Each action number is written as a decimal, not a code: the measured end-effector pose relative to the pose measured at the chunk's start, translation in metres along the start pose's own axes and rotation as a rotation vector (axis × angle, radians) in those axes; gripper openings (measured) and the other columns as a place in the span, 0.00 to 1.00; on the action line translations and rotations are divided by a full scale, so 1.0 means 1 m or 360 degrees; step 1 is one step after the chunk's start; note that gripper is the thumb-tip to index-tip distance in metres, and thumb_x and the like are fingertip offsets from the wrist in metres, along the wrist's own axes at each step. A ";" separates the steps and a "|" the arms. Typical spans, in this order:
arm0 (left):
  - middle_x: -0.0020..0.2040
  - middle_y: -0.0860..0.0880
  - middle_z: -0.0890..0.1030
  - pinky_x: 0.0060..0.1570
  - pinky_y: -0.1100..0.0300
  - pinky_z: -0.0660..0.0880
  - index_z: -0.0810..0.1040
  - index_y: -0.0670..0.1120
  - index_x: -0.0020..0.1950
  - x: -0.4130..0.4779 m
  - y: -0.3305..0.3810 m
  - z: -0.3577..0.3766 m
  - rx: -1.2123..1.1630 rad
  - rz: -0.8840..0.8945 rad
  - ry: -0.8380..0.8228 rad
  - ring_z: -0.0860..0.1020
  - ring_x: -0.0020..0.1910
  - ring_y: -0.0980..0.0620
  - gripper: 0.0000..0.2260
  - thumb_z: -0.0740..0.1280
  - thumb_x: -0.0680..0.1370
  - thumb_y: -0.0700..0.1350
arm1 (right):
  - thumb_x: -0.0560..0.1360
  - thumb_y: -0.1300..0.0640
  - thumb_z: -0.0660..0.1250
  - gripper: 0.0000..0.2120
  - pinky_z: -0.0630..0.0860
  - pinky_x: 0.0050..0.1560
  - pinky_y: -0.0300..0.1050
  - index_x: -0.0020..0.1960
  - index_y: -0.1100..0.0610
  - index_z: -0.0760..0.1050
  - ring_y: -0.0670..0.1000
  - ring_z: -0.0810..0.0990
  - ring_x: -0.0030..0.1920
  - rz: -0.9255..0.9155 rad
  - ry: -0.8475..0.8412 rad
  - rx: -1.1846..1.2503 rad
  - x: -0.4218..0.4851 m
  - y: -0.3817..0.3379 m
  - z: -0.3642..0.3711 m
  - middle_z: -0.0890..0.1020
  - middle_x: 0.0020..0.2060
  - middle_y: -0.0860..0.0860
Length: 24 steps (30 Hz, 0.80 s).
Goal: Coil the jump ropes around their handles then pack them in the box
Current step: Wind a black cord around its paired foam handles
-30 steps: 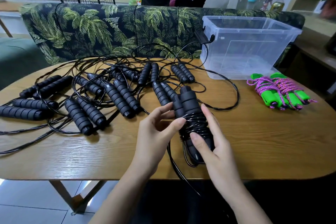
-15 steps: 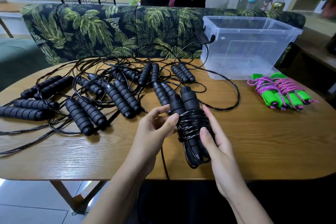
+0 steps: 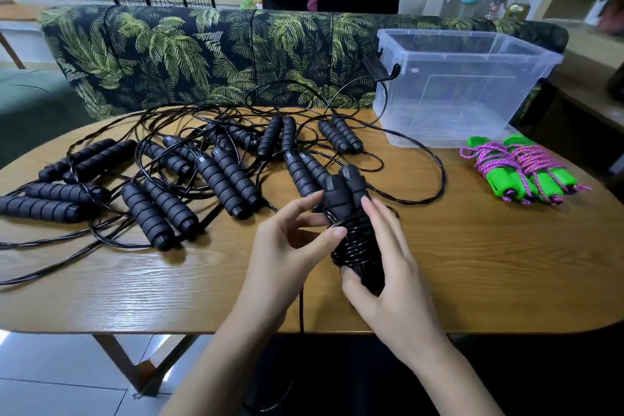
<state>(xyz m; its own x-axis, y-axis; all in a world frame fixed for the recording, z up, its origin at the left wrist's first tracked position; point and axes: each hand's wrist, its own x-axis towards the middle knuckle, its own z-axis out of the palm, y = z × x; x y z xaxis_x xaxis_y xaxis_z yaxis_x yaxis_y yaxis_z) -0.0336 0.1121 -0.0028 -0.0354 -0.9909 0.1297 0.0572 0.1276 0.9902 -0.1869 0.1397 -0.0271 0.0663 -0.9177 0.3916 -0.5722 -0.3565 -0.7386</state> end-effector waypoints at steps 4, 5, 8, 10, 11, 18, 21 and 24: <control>0.48 0.46 0.85 0.46 0.60 0.79 0.80 0.49 0.63 -0.003 0.005 0.001 -0.0035 0.0034 -0.0061 0.83 0.43 0.53 0.27 0.77 0.64 0.46 | 0.66 0.39 0.70 0.42 0.67 0.66 0.37 0.76 0.43 0.58 0.40 0.64 0.73 0.0086 0.0108 0.0016 0.002 0.000 0.003 0.64 0.73 0.37; 0.48 0.45 0.85 0.46 0.61 0.79 0.79 0.49 0.63 -0.003 0.005 0.001 -0.0035 0.0041 -0.0072 0.82 0.42 0.52 0.27 0.76 0.64 0.45 | 0.65 0.41 0.73 0.42 0.69 0.66 0.40 0.76 0.44 0.60 0.41 0.66 0.72 0.0104 0.0148 0.0010 0.002 0.001 0.003 0.67 0.72 0.38; 0.50 0.44 0.84 0.47 0.61 0.79 0.79 0.50 0.63 -0.003 0.005 -0.001 -0.0024 0.0078 -0.0138 0.82 0.44 0.49 0.25 0.75 0.67 0.43 | 0.67 0.49 0.78 0.42 0.68 0.67 0.36 0.75 0.46 0.63 0.38 0.67 0.70 0.0149 0.0166 0.0084 0.003 0.001 0.001 0.70 0.70 0.39; 0.49 0.49 0.85 0.48 0.62 0.78 0.79 0.54 0.63 -0.002 0.007 -0.005 0.0049 0.0119 -0.0202 0.83 0.45 0.50 0.22 0.74 0.69 0.44 | 0.67 0.47 0.77 0.41 0.64 0.66 0.29 0.76 0.49 0.64 0.35 0.65 0.70 0.0151 0.0146 0.0182 0.003 0.000 -0.002 0.69 0.71 0.38; 0.49 0.51 0.85 0.48 0.61 0.78 0.78 0.55 0.62 -0.001 0.008 -0.006 0.0073 0.0139 -0.0223 0.83 0.46 0.51 0.21 0.73 0.70 0.45 | 0.67 0.46 0.77 0.41 0.63 0.64 0.26 0.76 0.49 0.64 0.34 0.65 0.69 0.0159 0.0141 0.0240 0.002 0.000 -0.003 0.69 0.70 0.38; 0.50 0.50 0.82 0.45 0.64 0.77 0.76 0.51 0.65 0.002 0.001 -0.008 0.0000 0.0037 -0.0049 0.81 0.46 0.57 0.26 0.74 0.67 0.48 | 0.64 0.43 0.74 0.37 0.70 0.68 0.47 0.71 0.36 0.67 0.39 0.74 0.66 0.0242 0.0053 0.0764 -0.003 -0.007 -0.003 0.76 0.64 0.33; 0.57 0.49 0.83 0.49 0.67 0.77 0.73 0.51 0.68 0.002 0.002 -0.009 -0.0125 -0.0122 -0.0187 0.81 0.56 0.57 0.27 0.72 0.69 0.47 | 0.66 0.45 0.74 0.31 0.71 0.67 0.54 0.68 0.35 0.70 0.45 0.76 0.65 0.0217 0.0024 0.0906 -0.006 -0.007 -0.002 0.79 0.63 0.41; 0.54 0.49 0.85 0.56 0.63 0.77 0.73 0.50 0.68 0.002 0.004 -0.008 -0.0181 -0.0172 -0.0246 0.82 0.56 0.54 0.25 0.72 0.70 0.48 | 0.68 0.45 0.73 0.27 0.71 0.68 0.54 0.66 0.34 0.72 0.44 0.76 0.65 0.0241 0.0016 0.0969 -0.006 -0.005 0.001 0.79 0.63 0.41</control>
<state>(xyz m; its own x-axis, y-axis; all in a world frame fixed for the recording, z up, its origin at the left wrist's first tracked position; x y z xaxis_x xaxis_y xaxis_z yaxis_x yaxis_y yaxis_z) -0.0259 0.1098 0.0007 -0.1994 -0.9792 0.0381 0.1568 0.0065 0.9876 -0.1841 0.1471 -0.0268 0.0119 -0.9652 0.2612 -0.0064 -0.2613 -0.9652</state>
